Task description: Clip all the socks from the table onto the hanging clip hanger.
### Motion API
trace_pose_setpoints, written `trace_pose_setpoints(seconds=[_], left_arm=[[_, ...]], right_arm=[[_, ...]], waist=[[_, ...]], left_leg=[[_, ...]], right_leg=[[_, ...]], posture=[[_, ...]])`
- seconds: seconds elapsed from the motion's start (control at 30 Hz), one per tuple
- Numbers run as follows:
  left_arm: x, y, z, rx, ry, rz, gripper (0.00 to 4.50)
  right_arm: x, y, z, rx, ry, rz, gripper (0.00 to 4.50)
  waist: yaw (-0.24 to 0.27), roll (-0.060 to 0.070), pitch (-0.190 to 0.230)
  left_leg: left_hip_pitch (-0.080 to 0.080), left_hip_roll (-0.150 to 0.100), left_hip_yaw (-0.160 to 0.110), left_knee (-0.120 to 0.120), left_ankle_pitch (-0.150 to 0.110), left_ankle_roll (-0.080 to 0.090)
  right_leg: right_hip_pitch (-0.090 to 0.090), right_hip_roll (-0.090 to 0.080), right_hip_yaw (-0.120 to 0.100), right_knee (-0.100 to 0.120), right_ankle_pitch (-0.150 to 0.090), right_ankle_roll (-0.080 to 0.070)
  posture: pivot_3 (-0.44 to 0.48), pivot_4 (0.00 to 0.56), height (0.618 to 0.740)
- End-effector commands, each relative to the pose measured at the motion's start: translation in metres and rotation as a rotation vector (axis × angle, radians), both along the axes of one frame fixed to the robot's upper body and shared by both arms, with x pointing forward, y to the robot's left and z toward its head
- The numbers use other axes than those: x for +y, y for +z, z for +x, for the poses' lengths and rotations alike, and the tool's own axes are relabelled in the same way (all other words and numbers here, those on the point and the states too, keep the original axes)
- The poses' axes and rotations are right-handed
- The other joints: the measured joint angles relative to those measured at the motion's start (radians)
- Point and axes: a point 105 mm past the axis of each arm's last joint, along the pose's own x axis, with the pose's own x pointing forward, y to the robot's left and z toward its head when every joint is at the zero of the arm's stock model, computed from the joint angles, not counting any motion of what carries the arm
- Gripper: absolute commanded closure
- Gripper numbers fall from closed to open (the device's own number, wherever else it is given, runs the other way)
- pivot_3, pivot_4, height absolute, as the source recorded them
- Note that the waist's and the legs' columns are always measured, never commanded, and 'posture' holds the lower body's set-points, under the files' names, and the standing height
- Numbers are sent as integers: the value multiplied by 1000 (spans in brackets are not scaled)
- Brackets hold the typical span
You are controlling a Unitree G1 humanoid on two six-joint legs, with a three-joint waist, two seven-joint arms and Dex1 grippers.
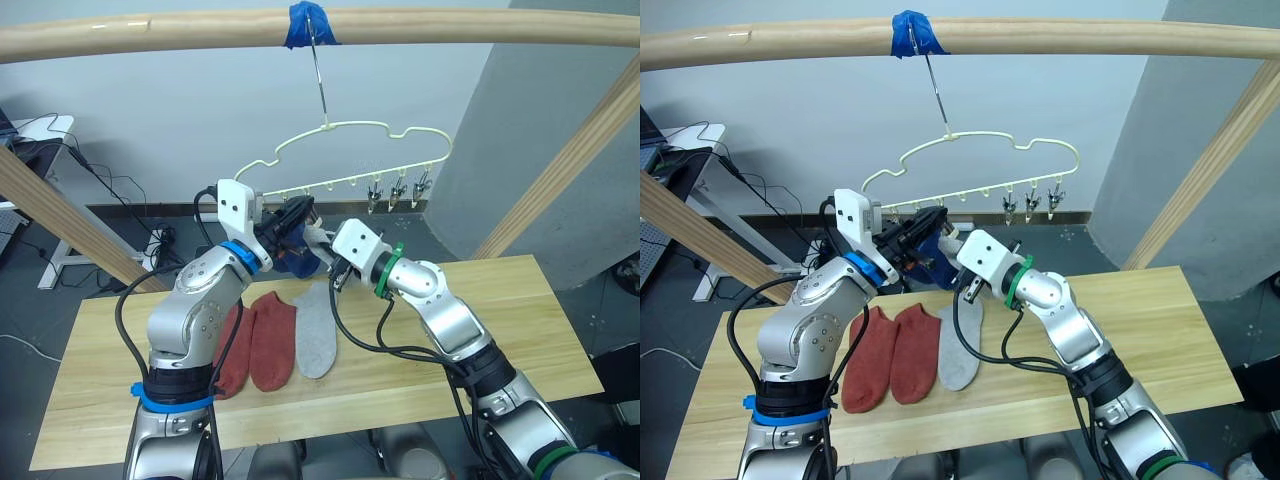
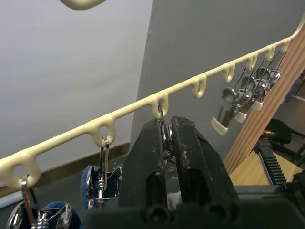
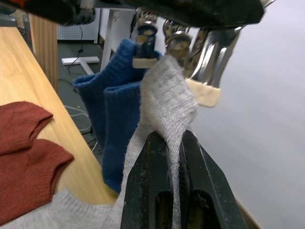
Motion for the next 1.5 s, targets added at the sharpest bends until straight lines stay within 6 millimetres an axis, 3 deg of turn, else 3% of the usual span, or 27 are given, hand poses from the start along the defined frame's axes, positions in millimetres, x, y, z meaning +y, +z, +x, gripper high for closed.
trace_pose_setpoints(seconds=[0.03, 0.23, 0.43, 0.73, 1.23, 1.5], left_arm=[[-4, 16, -8, -64, -30, -12, 4500], [-5, 15, -9, -52, -34, -19, 4500], [-7, 16, -10, -51, -39, -23, 4500], [-6, 13, -11, -47, -41, -11, 4500], [-4, 9, -12, -28, -37, -9, 4500], [-3, 6, -15, -11, -50, -13, 2065]], right_arm=[[0, 13, 1, -45, -10, 33, 4447], [-5, 14, 10, -79, -60, 4, 4447], [-1, 2, 9, -33, -44, -44, 4447], [2, 22, 10, -80, -63, 48, 4447], [16, 37, -3, -48, 13, 139, 4447], [19, 38, -3, -36, 19, 150, 4500]], waist=[[0, 0, 0], [0, 0, 0], [0, 0, 0], [0, 0, 0], [0, 0, 0], [-1, 0, 0]], left_leg=[[0, 0, 0, 0, 0, 0], [0, 0, 0, 0, 0, 0], [0, 0, 0, 0, 0, 0], [0, 0, 0, 0, 0, 0], [0, 0, 0, 0, 0, 0], [0, 0, 0, 0, 0, 0]], right_leg=[[0, 0, 0, 0, 0, 0], [0, 0, 0, 0, 0, 0], [0, 0, 0, 0, 0, 0], [0, 0, 0, 0, 0, 0], [0, 0, 0, 0, 0, 0], [0, 0, 0, 0, 0, 0]], posture=[[-238, 232, 740], [-236, 231, 740], [-236, 231, 740], [-235, 231, 740], [-235, 224, 740], [-233, 221, 740]])
